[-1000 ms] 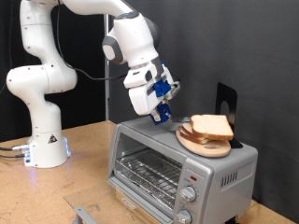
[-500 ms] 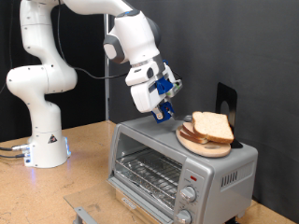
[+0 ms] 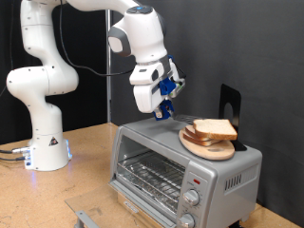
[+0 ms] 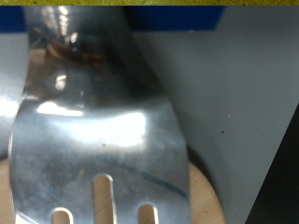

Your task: Make a piece of toast with the oven

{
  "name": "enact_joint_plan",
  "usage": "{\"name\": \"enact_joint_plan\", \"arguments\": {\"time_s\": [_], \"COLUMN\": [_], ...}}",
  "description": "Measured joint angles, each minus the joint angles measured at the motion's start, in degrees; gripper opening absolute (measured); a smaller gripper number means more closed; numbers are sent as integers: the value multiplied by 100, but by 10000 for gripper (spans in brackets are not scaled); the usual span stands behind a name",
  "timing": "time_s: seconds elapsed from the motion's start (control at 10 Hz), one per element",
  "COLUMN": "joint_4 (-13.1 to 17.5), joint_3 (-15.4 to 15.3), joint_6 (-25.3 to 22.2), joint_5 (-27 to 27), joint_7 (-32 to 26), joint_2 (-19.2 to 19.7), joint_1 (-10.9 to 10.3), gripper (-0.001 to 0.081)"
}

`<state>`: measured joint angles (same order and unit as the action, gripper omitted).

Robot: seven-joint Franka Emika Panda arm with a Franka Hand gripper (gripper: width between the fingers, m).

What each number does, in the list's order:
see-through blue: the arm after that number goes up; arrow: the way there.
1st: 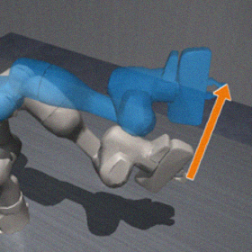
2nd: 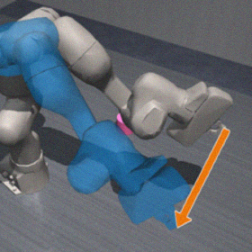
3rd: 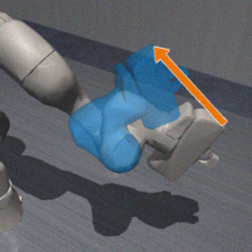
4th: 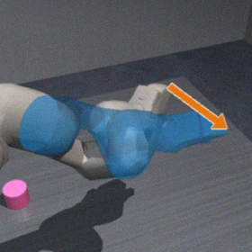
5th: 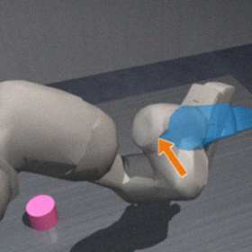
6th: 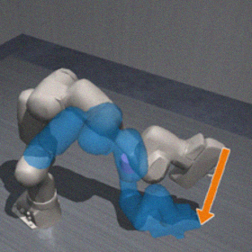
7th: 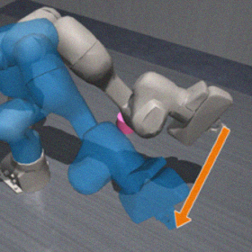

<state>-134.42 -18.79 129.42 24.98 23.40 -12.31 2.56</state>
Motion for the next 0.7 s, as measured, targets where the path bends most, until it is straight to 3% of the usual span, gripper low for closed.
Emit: {"name": "enact_joint_plan", "arguments": {"time_s": [0.7], "joint_4": [4], "joint_3": [4], "joint_6": [24], "joint_5": [-9], "joint_7": [58], "joint_2": [0], "joint_1": [0], "gripper": [491]}}
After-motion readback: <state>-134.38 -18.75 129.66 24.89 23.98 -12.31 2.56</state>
